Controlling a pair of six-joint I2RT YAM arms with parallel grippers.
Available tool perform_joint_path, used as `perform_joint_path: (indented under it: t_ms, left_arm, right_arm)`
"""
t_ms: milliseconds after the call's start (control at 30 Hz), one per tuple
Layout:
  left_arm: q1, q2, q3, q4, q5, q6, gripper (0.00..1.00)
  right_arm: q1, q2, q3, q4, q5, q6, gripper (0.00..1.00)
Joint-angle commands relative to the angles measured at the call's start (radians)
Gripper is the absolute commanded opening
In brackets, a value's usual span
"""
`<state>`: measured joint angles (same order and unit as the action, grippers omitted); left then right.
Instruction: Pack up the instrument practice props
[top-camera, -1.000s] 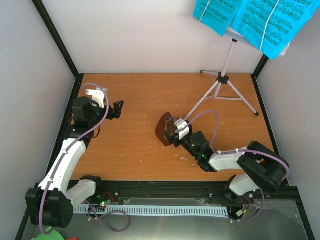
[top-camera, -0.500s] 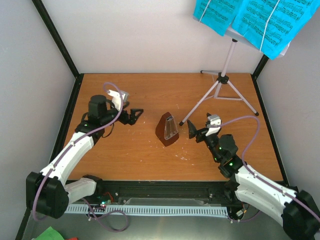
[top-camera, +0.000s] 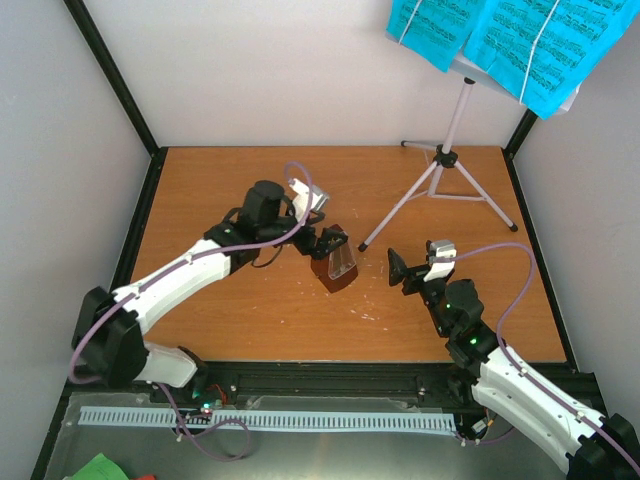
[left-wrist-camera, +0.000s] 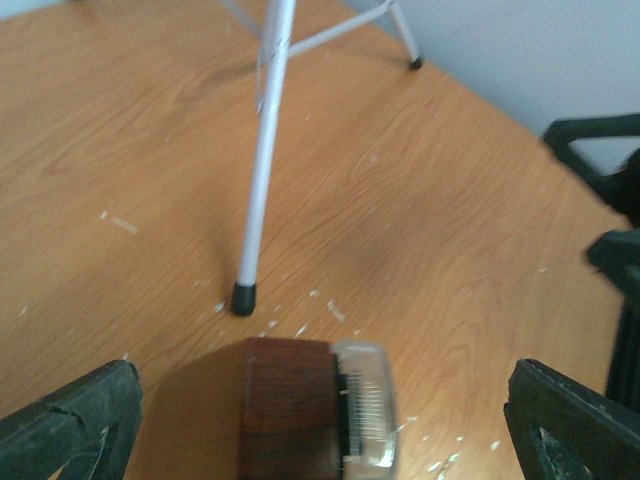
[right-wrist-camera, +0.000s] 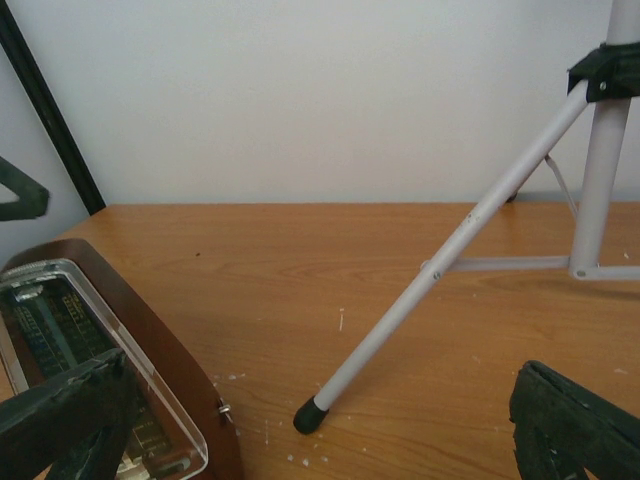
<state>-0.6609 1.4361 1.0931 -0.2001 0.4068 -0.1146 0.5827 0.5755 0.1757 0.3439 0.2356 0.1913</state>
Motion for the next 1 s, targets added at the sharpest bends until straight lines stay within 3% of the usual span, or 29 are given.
perform_joint_path:
  t_ms: [0,267,533,967]
  left_arm:
    - [-0.024,0.046,0.056,-0.088,-0.129,0.046,0.99]
    - [-0.035,0.073,0.047,-0.072,-0.068,0.059,0.95]
    - [-0.058,0.097,0.062,-0.092,-0.129,0.076,0.73]
    - [-0.08,0.103,0.062,-0.108,-0.176,0.082,0.56]
  right_arm:
    - [-0.009,-0.01,-0.005,-0.011,0.007,0.029,1.0]
    - [-0.01,-0.009,-0.015,-0.005,0.008,0.034,1.0]
    - [-0.009,-0.013,-0.02,-0.005,0.028,0.035,1.0]
    - [-0.01,-0.013,-0.024,-0.011,0.041,0.029,1.0]
